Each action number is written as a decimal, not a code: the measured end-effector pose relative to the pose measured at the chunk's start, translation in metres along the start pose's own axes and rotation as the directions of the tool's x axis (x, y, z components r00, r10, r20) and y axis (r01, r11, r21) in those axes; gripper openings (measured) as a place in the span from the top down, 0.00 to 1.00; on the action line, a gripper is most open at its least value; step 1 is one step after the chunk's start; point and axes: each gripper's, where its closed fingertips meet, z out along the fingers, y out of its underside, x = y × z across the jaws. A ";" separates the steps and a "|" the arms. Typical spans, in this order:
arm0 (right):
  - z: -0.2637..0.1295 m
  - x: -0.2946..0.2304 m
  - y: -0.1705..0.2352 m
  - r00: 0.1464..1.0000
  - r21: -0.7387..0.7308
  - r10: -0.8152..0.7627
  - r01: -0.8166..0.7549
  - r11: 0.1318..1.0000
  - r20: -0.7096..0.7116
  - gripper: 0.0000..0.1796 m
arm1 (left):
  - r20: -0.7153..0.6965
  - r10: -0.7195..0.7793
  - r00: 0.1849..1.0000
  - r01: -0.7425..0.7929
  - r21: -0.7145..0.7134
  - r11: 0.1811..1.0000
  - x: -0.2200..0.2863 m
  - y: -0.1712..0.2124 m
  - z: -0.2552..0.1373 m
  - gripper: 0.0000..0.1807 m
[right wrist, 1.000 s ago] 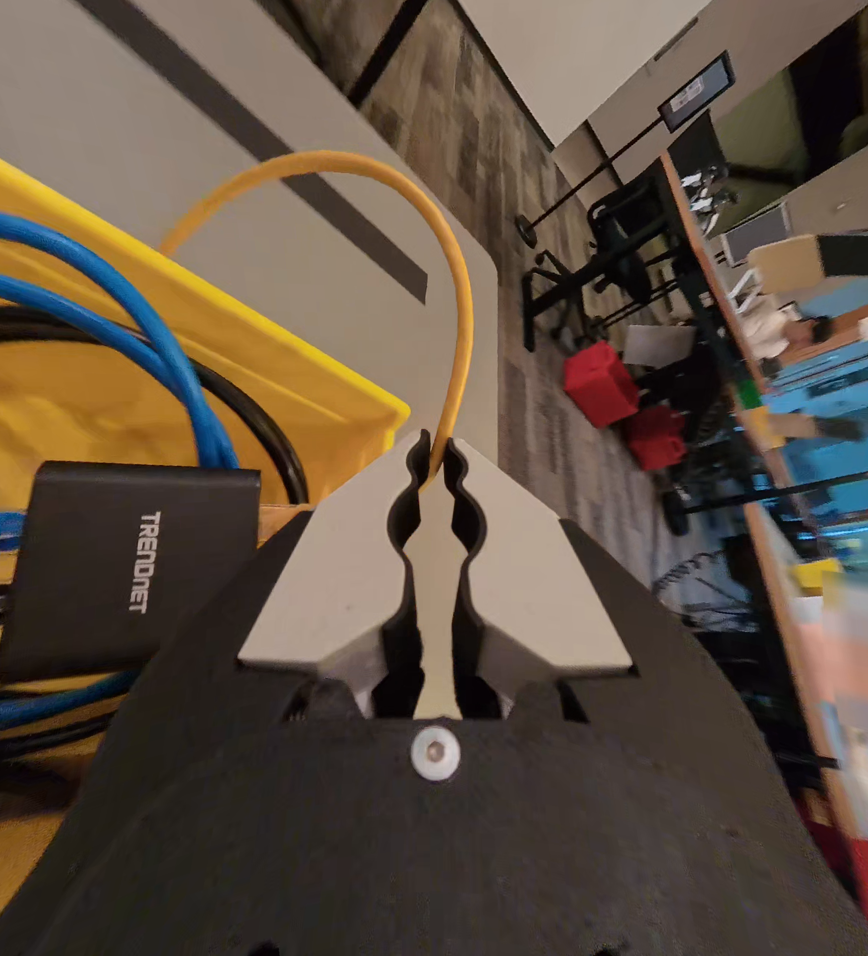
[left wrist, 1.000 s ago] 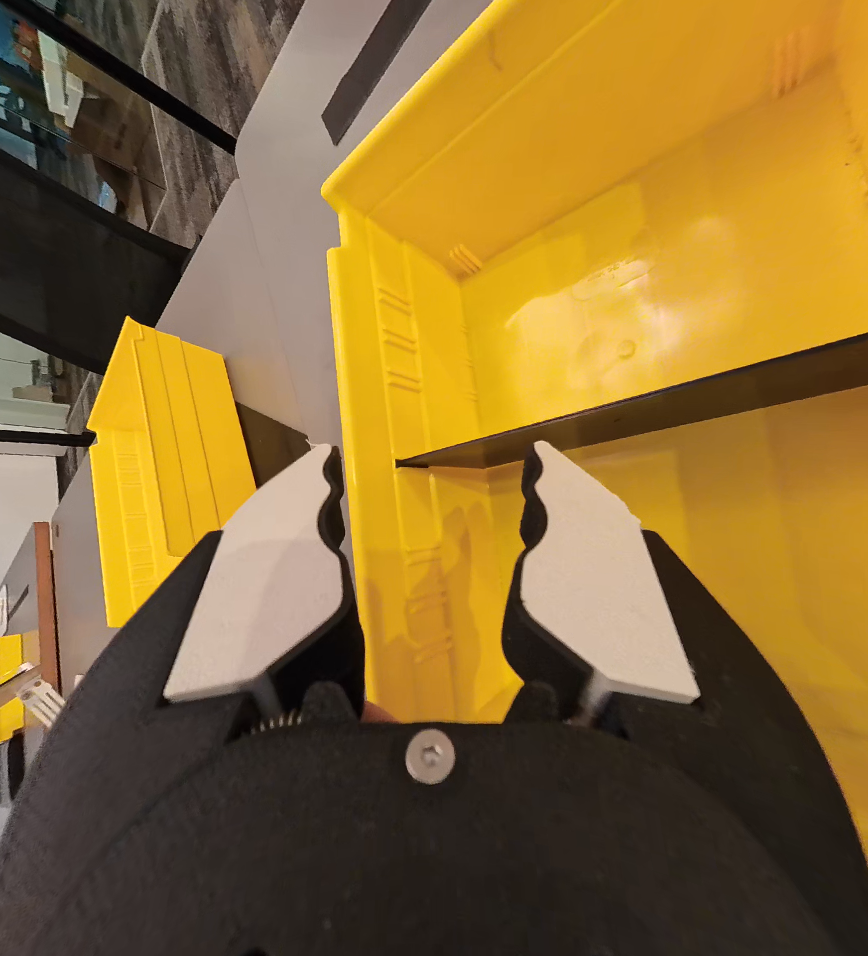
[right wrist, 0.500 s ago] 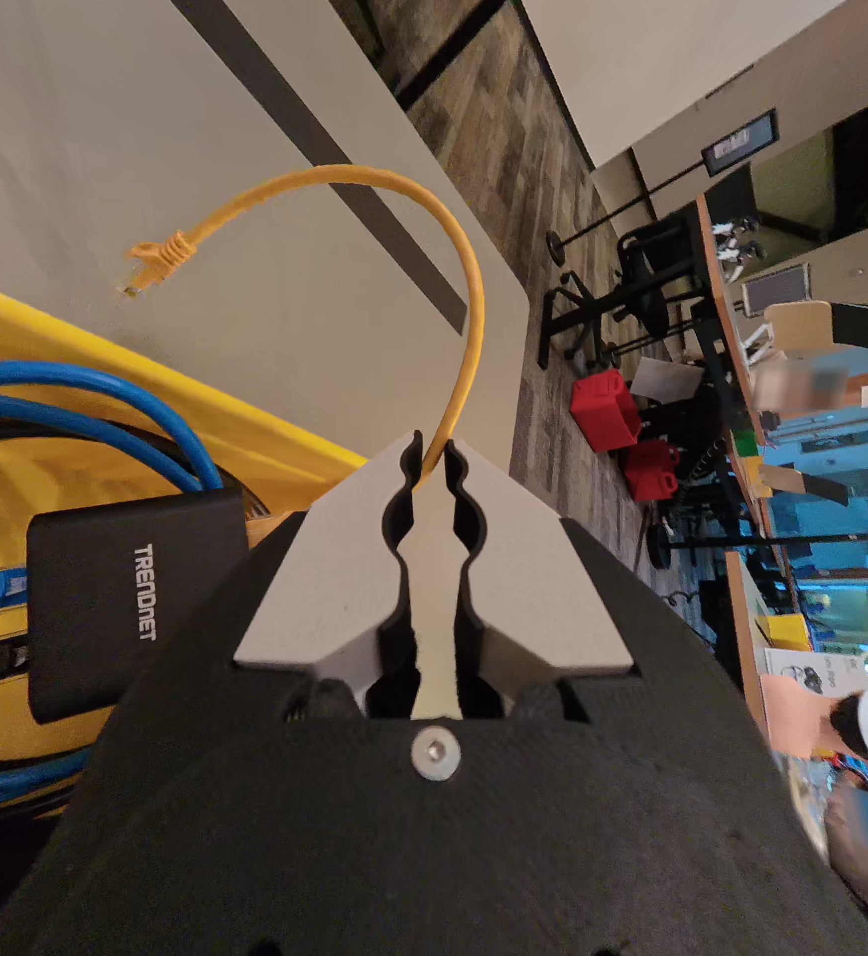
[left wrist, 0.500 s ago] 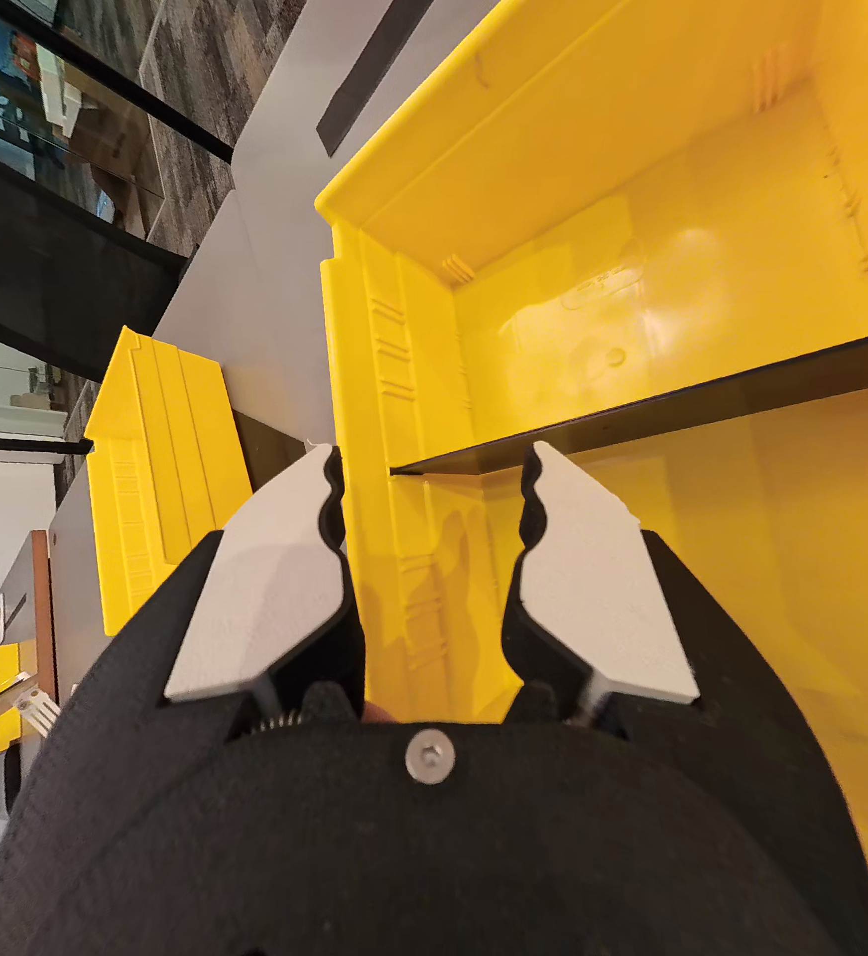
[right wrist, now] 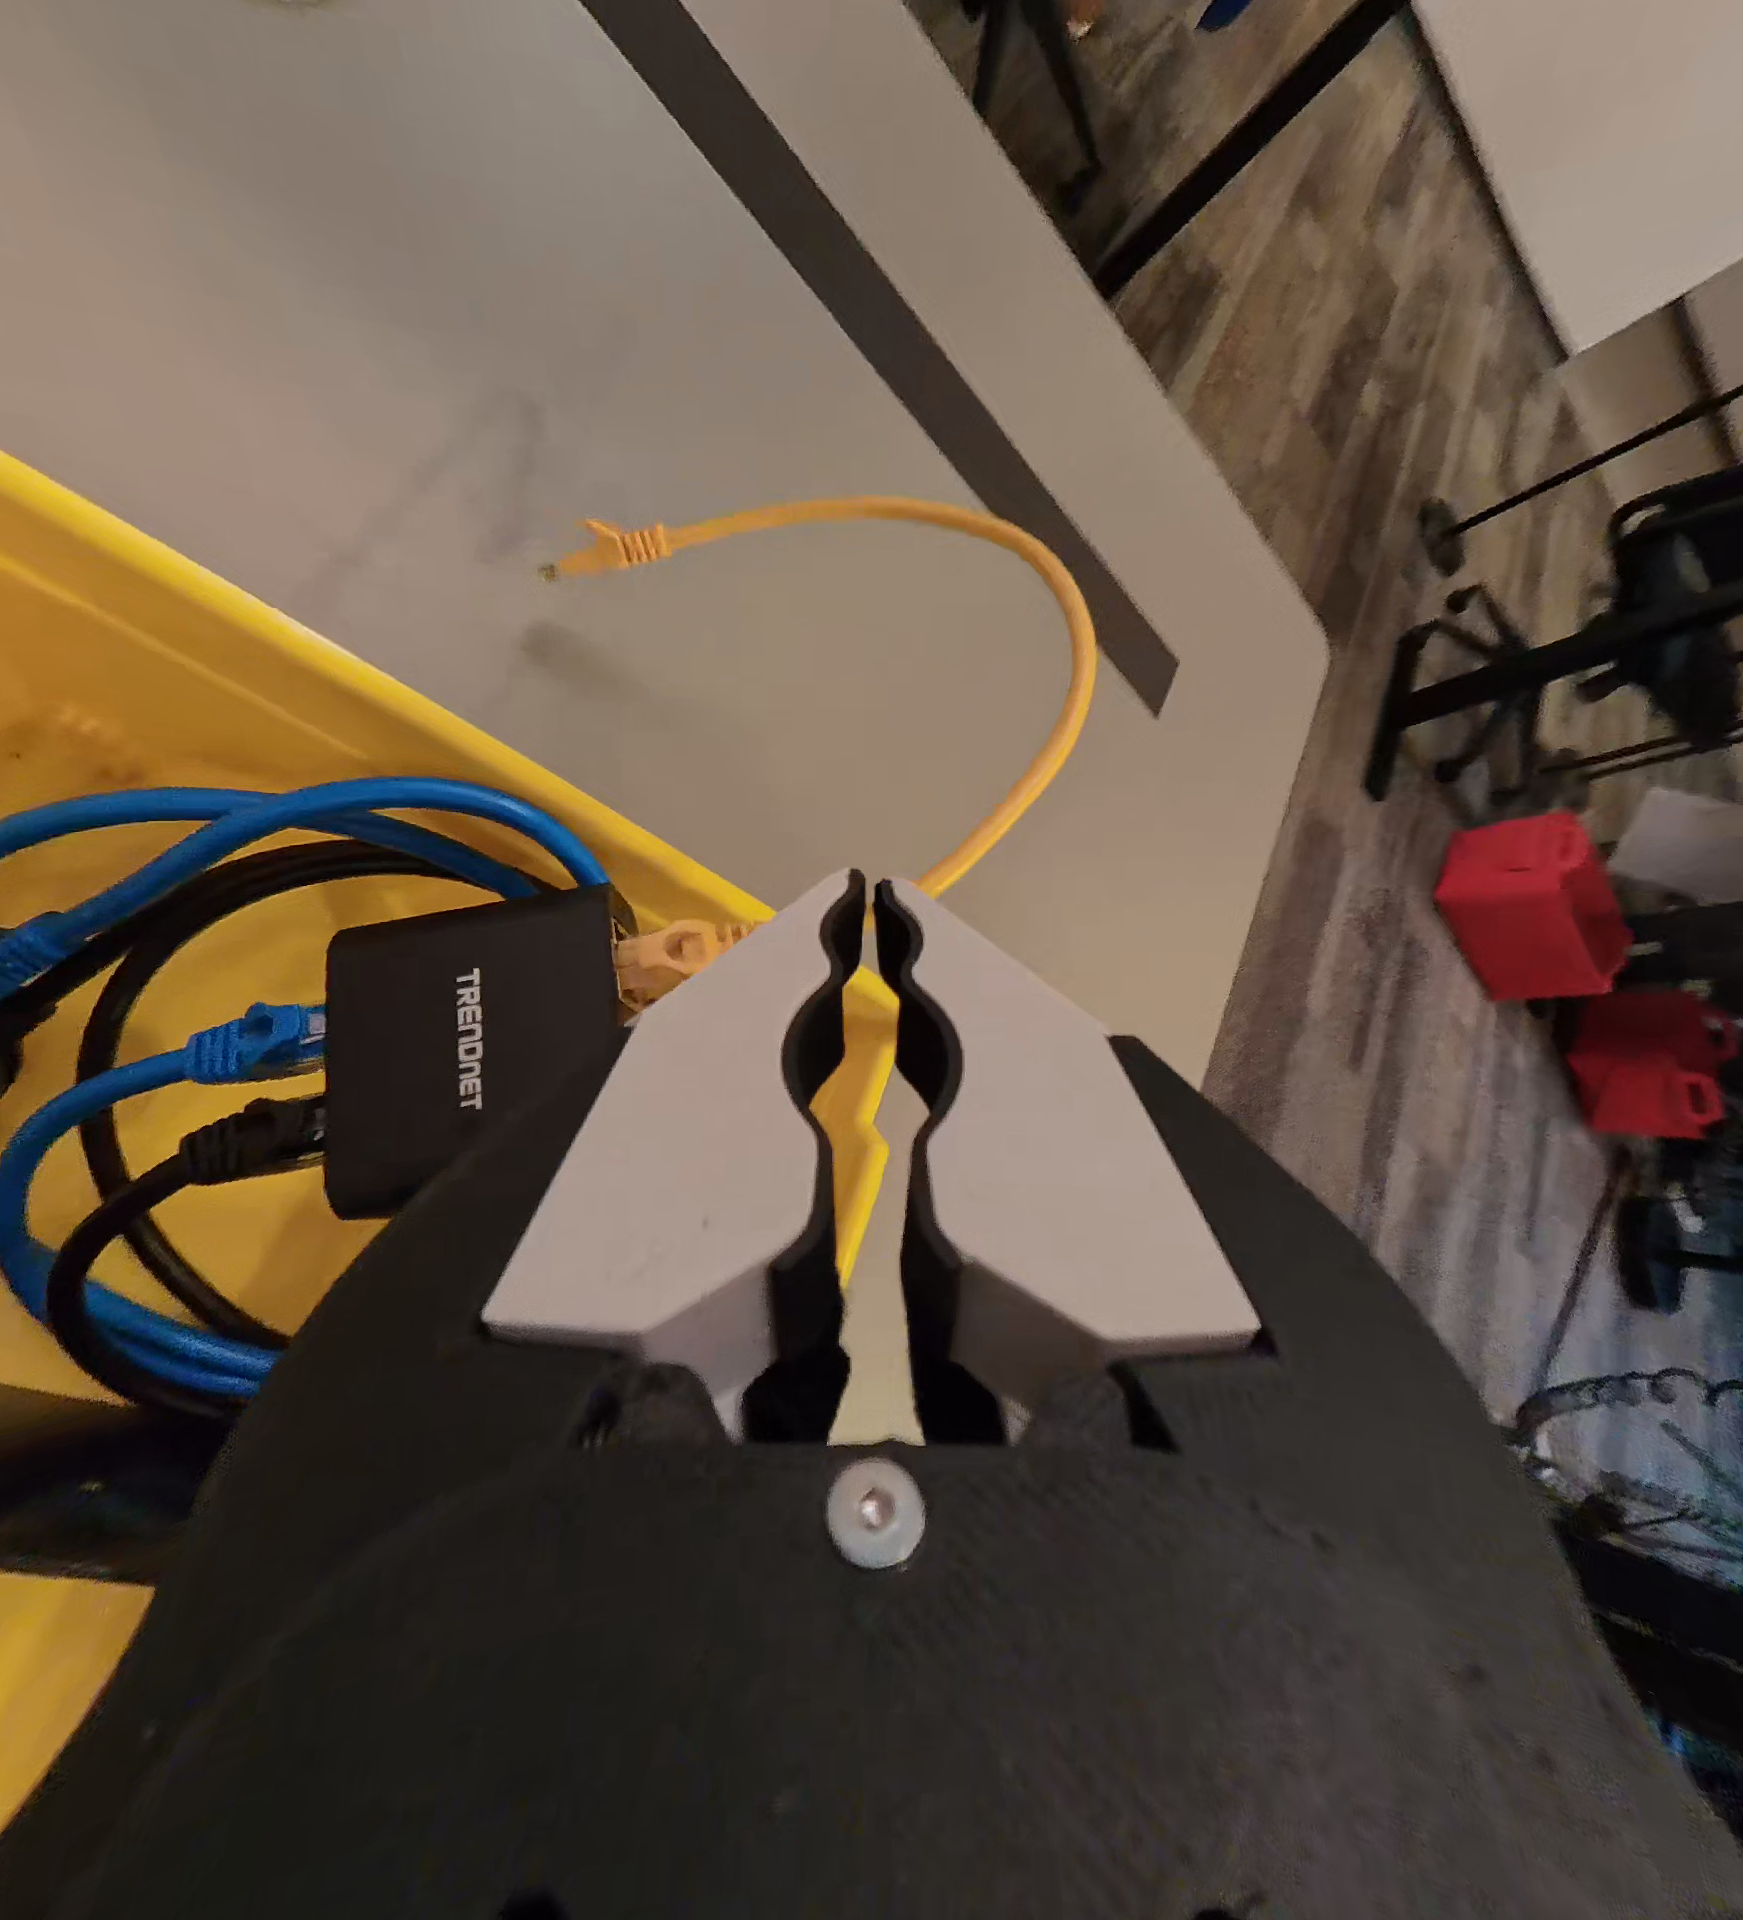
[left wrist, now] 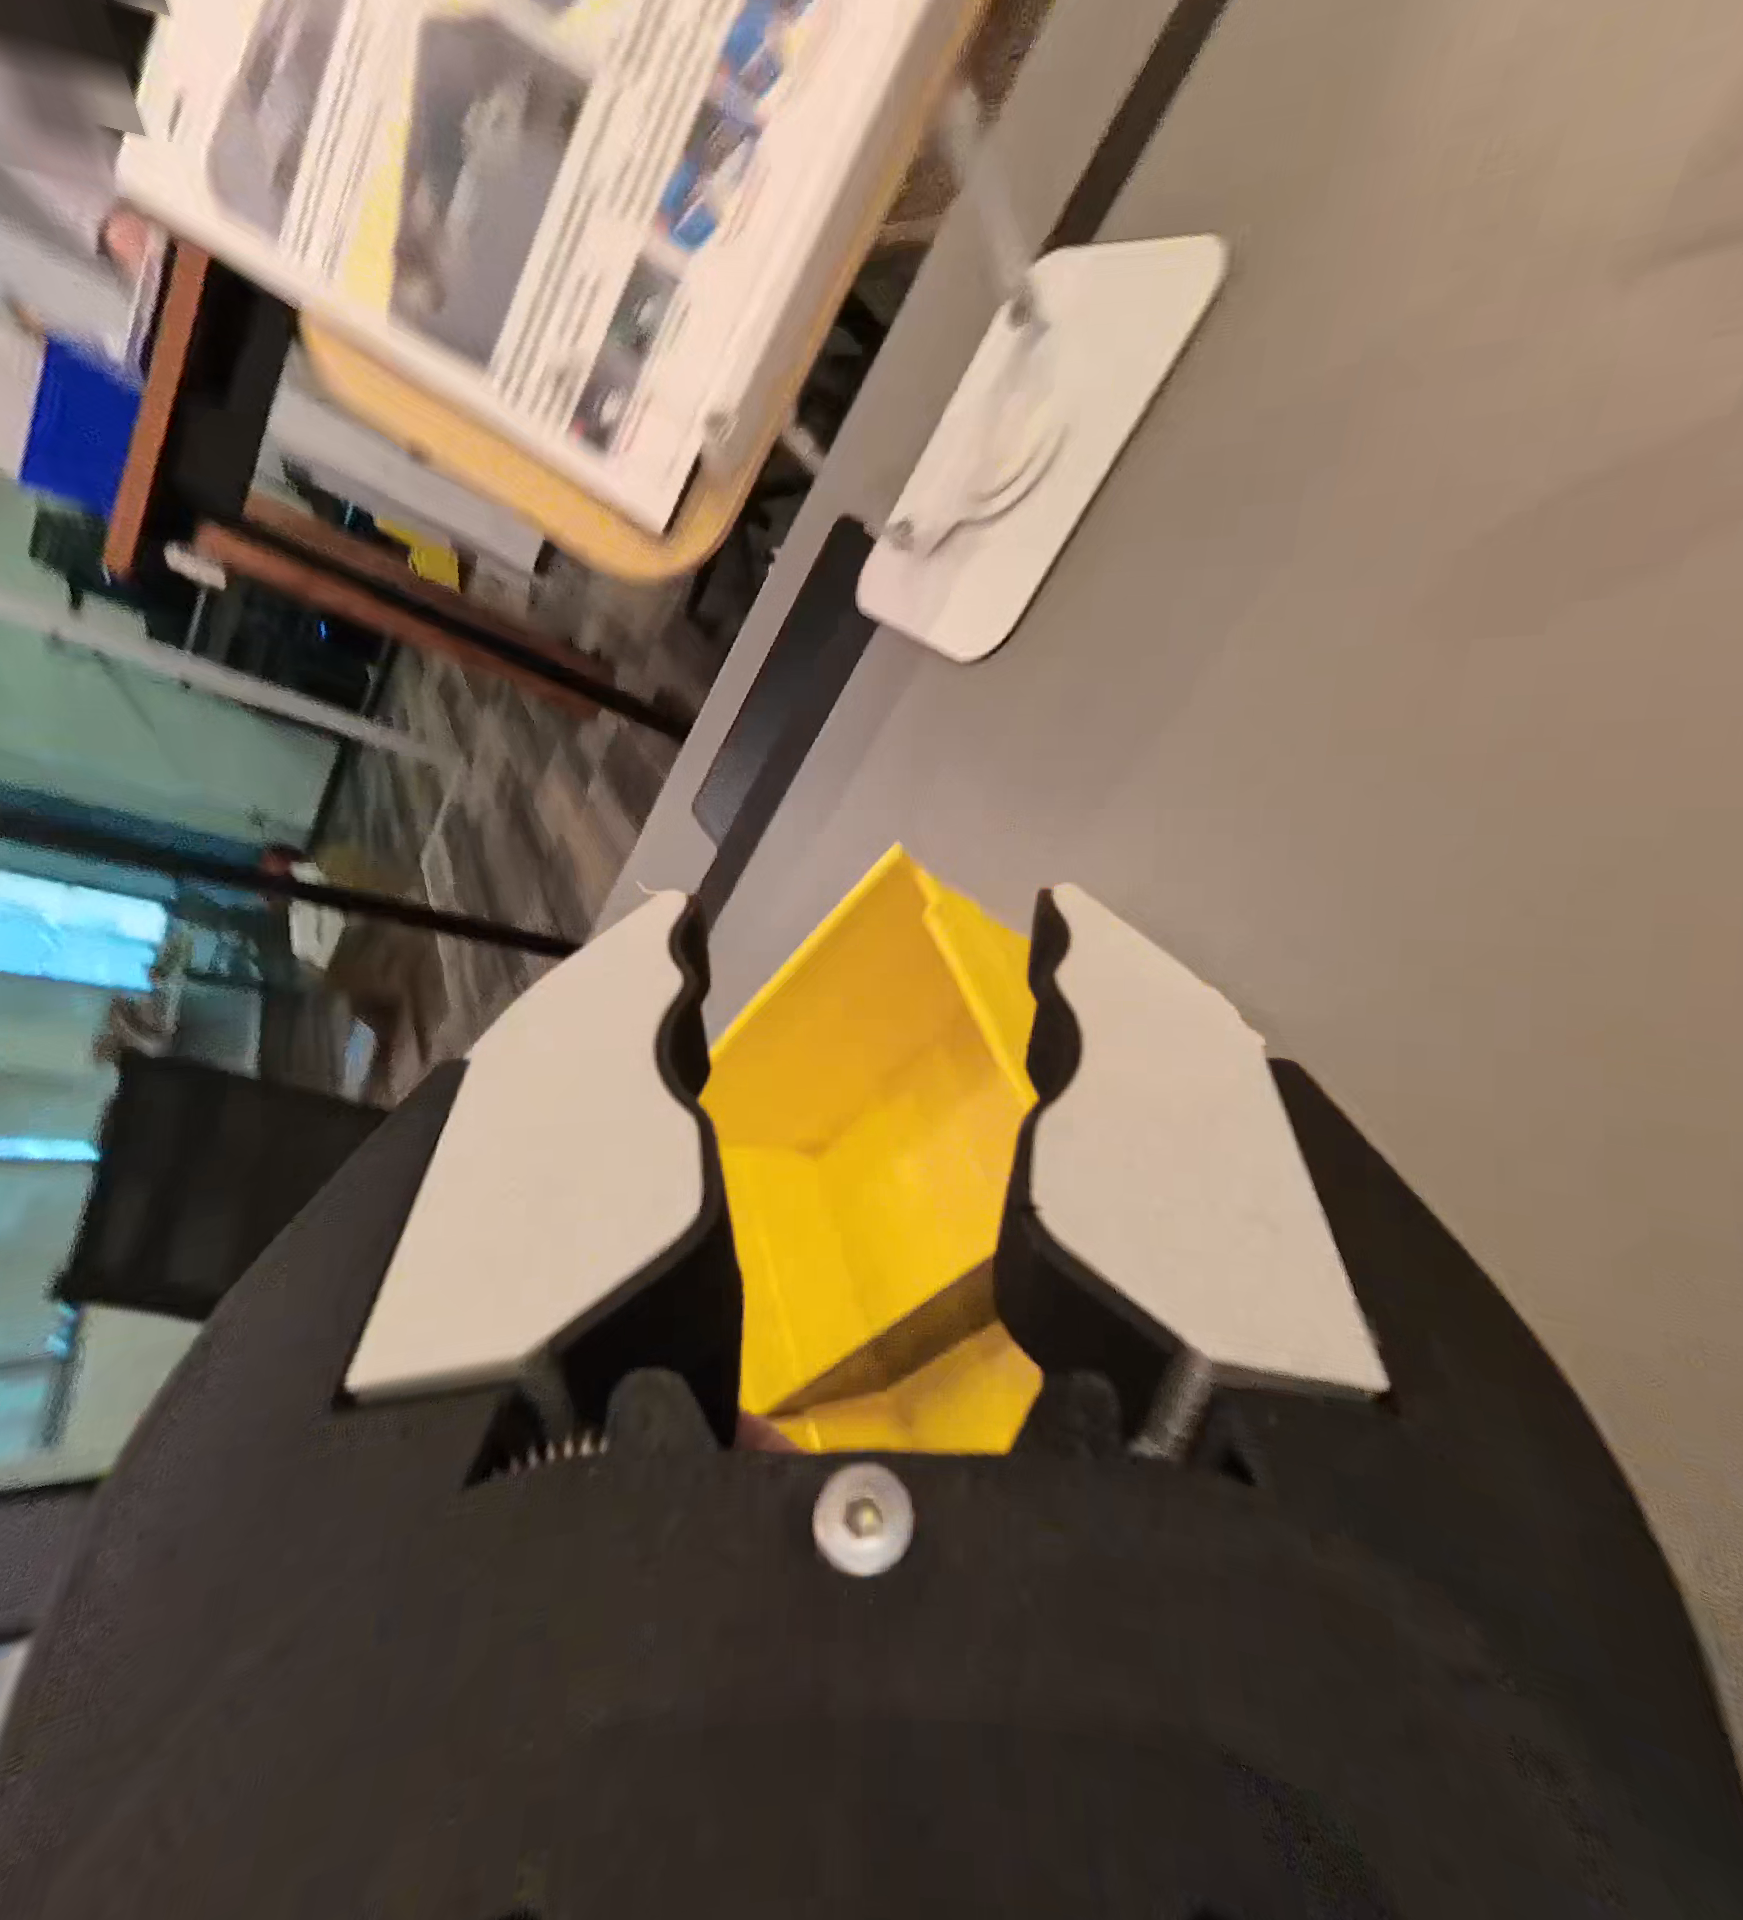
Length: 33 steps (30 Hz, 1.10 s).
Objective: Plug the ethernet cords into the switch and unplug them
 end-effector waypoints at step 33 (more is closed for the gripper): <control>0.036 -0.089 0.055 0.971 -0.220 0.058 -0.006 0.976 0.231 1.00 | -0.181 -0.011 0.983 -0.022 -0.175 0.984 0.079 0.075 0.040 0.66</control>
